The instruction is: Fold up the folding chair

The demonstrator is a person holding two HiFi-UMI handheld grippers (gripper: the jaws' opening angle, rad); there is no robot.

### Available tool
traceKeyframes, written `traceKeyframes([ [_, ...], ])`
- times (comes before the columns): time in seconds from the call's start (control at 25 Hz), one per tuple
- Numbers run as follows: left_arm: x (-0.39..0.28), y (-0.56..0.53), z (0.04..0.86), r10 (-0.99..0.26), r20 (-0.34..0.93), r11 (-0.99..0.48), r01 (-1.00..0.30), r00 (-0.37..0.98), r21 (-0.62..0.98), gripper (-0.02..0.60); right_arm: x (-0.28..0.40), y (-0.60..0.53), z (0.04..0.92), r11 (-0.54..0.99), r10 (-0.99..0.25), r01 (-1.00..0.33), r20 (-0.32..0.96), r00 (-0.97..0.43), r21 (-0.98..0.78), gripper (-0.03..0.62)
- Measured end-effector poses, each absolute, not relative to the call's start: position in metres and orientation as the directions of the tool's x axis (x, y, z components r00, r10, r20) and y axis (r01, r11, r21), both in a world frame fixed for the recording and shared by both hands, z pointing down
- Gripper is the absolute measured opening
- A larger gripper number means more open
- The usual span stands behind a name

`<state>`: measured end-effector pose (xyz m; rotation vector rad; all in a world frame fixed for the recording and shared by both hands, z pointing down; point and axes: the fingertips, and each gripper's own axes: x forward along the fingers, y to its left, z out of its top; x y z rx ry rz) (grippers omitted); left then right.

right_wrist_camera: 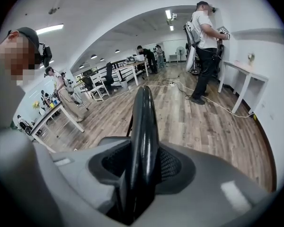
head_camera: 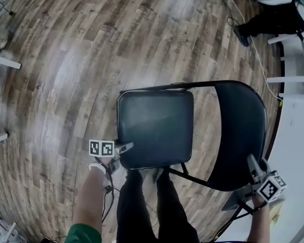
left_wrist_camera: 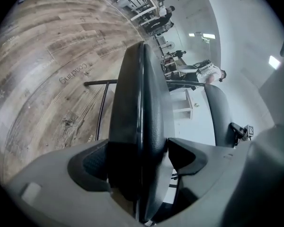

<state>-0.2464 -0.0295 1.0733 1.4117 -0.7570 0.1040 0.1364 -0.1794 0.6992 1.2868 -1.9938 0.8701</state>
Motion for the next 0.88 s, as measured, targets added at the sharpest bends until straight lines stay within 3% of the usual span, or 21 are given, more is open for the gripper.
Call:
traceKeyframes([
  [0.4, -0.215, -0.046, 0.994, -0.361, 0.498, 0.155, -0.476, 0.788, 0.865, 0.368, 0.144, -0.178, 0.652, 0.296, -0.537, -0.938, 0.781, -0.319, -0.18, 0.143],
  [0.88, -0.134, -0.077, 0.883, -0.424, 0.458, 0.139, -0.443, 0.782, 0.886, 0.368, 0.199, -0.195, 0.609, 0.3, -0.533, -0.934, 0.778, -0.334, -0.196, 0.137],
])
